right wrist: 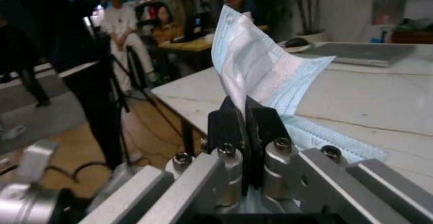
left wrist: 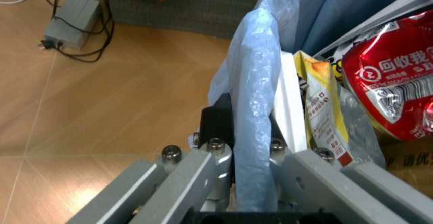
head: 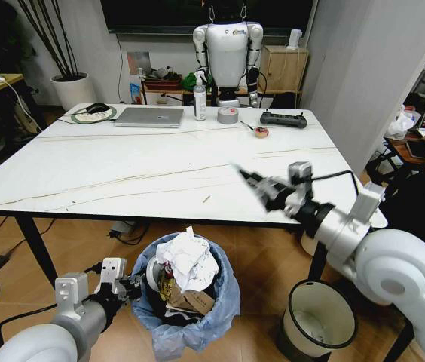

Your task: Pick up the trash bin and place the trash from the table into it.

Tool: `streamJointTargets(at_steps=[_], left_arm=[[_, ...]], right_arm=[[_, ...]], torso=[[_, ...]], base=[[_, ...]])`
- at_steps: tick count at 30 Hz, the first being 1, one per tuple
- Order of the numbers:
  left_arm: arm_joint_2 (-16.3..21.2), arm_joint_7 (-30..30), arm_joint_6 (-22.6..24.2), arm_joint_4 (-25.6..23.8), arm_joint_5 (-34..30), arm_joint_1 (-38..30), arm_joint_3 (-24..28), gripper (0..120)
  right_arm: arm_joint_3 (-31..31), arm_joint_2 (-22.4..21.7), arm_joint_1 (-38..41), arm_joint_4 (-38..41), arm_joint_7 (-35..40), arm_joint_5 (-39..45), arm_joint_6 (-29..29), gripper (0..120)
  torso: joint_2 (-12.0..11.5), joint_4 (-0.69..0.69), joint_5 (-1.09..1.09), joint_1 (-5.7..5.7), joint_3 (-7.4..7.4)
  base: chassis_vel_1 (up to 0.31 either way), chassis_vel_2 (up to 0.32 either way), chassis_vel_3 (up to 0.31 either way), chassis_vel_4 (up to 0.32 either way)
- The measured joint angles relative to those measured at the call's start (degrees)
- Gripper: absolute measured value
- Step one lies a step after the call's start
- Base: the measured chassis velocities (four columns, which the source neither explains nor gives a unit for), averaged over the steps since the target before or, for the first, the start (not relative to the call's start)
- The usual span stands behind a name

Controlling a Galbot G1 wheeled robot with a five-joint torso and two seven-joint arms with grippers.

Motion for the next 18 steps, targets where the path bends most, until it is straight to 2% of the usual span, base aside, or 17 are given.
streamJointTargets(at_steps=[7, 11, 18], left_arm=[[-0.1, -0.2, 0.0, 0.0, 0.0, -0.4, 0.4, 0], [-0.2, -0.5, 0.0, 0.0, 0.0, -0.6, 0.6, 0], [0.2, -0.7, 0.0, 0.0, 0.0, -0.7, 1.4, 0]], right_arm=[[-0.8, -2.0, -4.6, 3.0, -5.5, -4.1, -1.2, 0], [-1.8, -1.4, -8.2, 3.0, -7.8, -8.6, -1.3, 0], [-3.1, -0.3, -8.5, 2.8, -10.1, -9.4, -2.5, 0]], torso=[[0.0, 0.0, -0.01, 0.0, 0.0], [0.0, -0.01, 0.0, 0.0, 0.0], [0.0, 0.0, 0.0, 0.0, 0.0]], base=[[0.0, 0.0, 0.0, 0.0], [0.0, 0.0, 0.0, 0.0], [0.0, 0.0, 0.0, 0.0]])
